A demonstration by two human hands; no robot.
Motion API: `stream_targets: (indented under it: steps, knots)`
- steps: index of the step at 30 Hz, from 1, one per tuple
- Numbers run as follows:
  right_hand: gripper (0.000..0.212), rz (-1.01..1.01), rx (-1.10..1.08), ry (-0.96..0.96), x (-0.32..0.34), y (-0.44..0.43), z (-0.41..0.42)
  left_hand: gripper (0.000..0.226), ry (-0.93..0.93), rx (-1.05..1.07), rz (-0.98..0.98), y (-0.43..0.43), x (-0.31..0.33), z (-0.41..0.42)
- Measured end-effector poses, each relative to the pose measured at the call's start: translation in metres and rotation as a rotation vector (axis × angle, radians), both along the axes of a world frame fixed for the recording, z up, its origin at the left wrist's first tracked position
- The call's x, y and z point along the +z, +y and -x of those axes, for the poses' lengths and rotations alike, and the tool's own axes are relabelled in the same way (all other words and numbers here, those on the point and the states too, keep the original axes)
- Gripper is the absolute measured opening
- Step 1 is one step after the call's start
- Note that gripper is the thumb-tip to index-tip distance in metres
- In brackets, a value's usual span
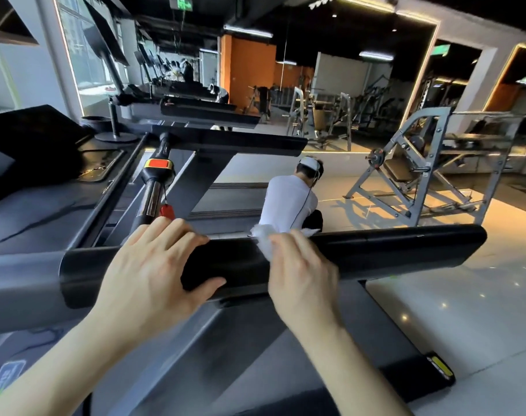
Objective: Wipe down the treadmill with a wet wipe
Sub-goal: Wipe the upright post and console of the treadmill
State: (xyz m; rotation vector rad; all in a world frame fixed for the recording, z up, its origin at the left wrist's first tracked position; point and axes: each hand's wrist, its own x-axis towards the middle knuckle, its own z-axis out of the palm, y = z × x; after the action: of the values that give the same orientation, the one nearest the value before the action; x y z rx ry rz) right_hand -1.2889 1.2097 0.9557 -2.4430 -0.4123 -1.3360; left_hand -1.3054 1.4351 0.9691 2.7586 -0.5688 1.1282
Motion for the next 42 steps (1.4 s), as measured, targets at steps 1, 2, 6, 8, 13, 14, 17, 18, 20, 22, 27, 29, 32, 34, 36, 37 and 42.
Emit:
stream_targets:
  steps: [1,2,6,8,13,14,17,18,20,22,27,29,32,34,36,37,42]
  knots:
    - [0.014,-0.052,-0.058,-0.010,-0.006,-0.018,-0.005,0.057,0.002,0.000,0.002,-0.001,0.000,0.000]
    - [0.012,-0.121,-0.119,-0.012,-0.010,-0.036,-0.011,0.057,0.002,-0.002,0.004,-0.001,0.001,0.000]
    - [0.009,-0.408,-0.244,-0.011,-0.025,-0.062,-0.016,0.056,-0.008,0.015,-0.004,-0.002,0.002,0.003]
    - [0.009,-0.473,-0.138,-0.060,-0.036,-0.033,-0.006,0.058,-0.003,0.027,-0.011,-0.002,0.002,0.002]
    - [0.017,-0.139,0.265,-0.073,-0.068,0.043,0.020,0.057,-0.016,0.025,-0.007,-0.003,0.005,0.004]
    - [0.016,-0.068,0.288,-0.064,-0.070,0.042,0.019,0.057,-0.011,0.027,-0.007,-0.003,0.005,0.004]
    - [0.020,0.032,0.307,-0.083,-0.071,0.008,0.009,0.061,0.016,0.039,-0.018,-0.001,0.003,0.005]
    - [0.021,0.031,0.282,-0.101,-0.071,-0.010,0.006,0.061,0.025,0.045,-0.017,-0.001,0.003,0.005]
    - [0.019,-0.023,0.201,-0.123,-0.075,-0.048,-0.003,0.062,0.041,0.054,-0.006,-0.002,0.004,0.004]
    - [0.015,-0.180,0.102,-0.115,-0.081,-0.078,-0.015,0.062,0.050,0.055,0.001,-0.002,0.005,0.004]
    - [0.014,-0.433,0.059,-0.082,-0.083,-0.047,-0.010,0.062,0.058,0.061,0.008,-0.002,0.004,0.006]
    - [0.018,-0.344,0.220,-0.059,-0.081,-0.013,0.002,0.063,0.050,0.057,0.012,-0.003,0.003,0.006]
    - [0.023,-0.202,0.386,-0.012,-0.075,0.018,0.010,0.063,0.063,0.052,0.016,-0.004,0.005,0.006]
    - [0.024,-0.089,0.432,-0.012,-0.074,0.007,0.006,0.062,0.072,0.056,0.028,-0.004,0.006,0.006]
    - [0.022,-0.031,0.404,-0.049,-0.079,-0.025,-0.003,0.061,0.078,0.060,0.030,-0.006,0.008,0.004]
    - [0.021,-0.065,0.369,-0.057,-0.083,-0.044,-0.009,0.061,0.078,0.069,0.027,-0.006,0.008,0.003]
    - [0.012,-0.459,0.174,-0.073,-0.097,-0.110,-0.028,0.069,0.027,0.138,0.017,-0.030,0.011,-0.003]
